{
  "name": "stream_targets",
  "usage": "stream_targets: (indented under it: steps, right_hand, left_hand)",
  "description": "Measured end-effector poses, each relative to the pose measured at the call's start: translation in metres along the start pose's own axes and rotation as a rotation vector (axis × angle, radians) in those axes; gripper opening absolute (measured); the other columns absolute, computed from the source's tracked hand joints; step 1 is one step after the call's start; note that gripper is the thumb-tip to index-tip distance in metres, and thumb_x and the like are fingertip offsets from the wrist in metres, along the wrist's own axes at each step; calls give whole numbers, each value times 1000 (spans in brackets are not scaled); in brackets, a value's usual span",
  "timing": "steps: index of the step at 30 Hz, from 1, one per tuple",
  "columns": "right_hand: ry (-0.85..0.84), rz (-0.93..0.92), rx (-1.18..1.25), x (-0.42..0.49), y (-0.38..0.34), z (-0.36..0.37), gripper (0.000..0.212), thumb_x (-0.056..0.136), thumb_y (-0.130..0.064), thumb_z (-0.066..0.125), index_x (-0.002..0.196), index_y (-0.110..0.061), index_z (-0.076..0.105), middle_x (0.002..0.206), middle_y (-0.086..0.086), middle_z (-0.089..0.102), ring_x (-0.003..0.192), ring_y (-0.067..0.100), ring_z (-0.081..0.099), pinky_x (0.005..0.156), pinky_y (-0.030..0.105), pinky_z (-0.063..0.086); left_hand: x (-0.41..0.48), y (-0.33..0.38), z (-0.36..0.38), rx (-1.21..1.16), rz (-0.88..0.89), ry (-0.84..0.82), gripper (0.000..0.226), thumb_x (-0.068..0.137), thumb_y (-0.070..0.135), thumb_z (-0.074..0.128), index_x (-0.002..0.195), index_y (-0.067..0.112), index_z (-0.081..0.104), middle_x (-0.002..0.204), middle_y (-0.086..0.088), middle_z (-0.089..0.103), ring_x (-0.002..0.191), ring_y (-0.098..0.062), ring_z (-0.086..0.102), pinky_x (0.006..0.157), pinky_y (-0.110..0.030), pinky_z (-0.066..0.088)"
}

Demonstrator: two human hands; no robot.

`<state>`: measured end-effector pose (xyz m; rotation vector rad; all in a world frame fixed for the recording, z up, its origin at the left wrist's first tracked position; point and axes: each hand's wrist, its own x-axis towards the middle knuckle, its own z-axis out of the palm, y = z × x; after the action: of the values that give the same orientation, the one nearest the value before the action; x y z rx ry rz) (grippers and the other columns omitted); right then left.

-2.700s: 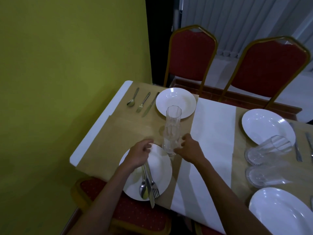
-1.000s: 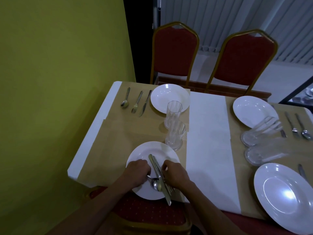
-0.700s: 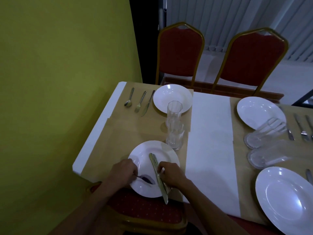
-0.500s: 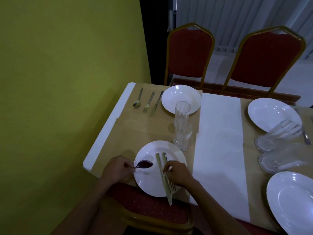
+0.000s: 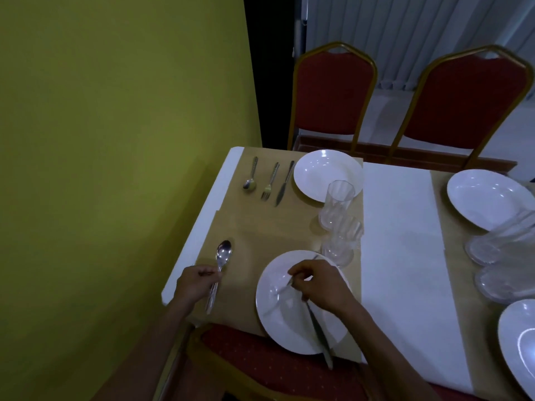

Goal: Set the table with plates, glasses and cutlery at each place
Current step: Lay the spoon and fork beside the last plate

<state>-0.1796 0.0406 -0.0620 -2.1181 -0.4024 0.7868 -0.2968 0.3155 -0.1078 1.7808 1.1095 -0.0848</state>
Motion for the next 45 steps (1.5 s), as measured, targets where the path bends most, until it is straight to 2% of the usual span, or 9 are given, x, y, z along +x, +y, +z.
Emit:
stream_targets:
  steps: [7,11,16,28,31,35,37,41,45]
  right_hand:
    - [177,48,4,17,-34,35,6,87,-28,73,88,-34,72,80,-14,73,53,4,67,61,10,46]
    - [266,95,62,22,-45,49,9,88,-33,70,82,-27,73,74,-7,73,57,7,68,71,31,54]
    - [317,163,156,26,-60,69,20,91,-32,65,81,-17,72,71,-3,74,62,11,70,71,36,56]
    - [312,210,271,42,-84,97,15,94,-26,61,85,-18,71,74,5,73,69,30,70,63,37,56]
    - [286,227,298,49,-84,100,16,94,-24,61,88,-12,69,76,8,72,62,24,69,60,35,54]
    - [237,248,344,64,-86,108,22,96,-24,60,90,-4,68,72,7,69,59,18,67,62,35,52]
    - [229,264,330,72,-86,110,28,95,-25,61,85,1,68,66,8,68,61,19,68,67,37,54]
    - [181,283,356,84,-90,113,25,95,-18,59,79,1,65,63,11,66,62,21,67,65,33,53]
    - [171,279,315,98,-88,122,25,94,-21,59,75,-7,65,62,7,62,57,17,61,57,30,50]
  left_hand:
    - [73,-4,-15,64,6,-59,8,64,26,78,71,25,77,76,1,75,81,-26,72,79,-42,58]
    - [118,-11,-13,123,97,-95,11,57,37,71,61,26,74,64,2,70,78,-29,72,76,-46,60]
    - [125,12,-13,323,294,-51,5,72,16,78,75,13,76,75,-6,72,73,-21,66,64,-26,45]
    - [113,11,-20,408,453,-91,18,80,22,74,72,21,57,69,6,59,67,-12,58,54,-21,37]
    - [90,22,-20,358,503,-223,10,91,26,64,88,22,72,83,12,66,78,-5,61,63,-12,39]
    - [56,32,-23,280,434,-763,33,101,36,47,87,16,71,82,4,68,75,-5,63,70,-22,47]
    - [51,28,-23,229,390,-898,36,101,35,46,94,11,72,91,-9,71,80,-12,66,71,-26,51]
    - [55,19,-26,175,377,-898,27,99,28,53,102,12,75,99,-9,73,87,-16,69,72,-26,53]
    - [61,14,-28,94,351,-780,15,93,25,64,94,17,77,86,-1,75,81,-13,70,72,-25,52]
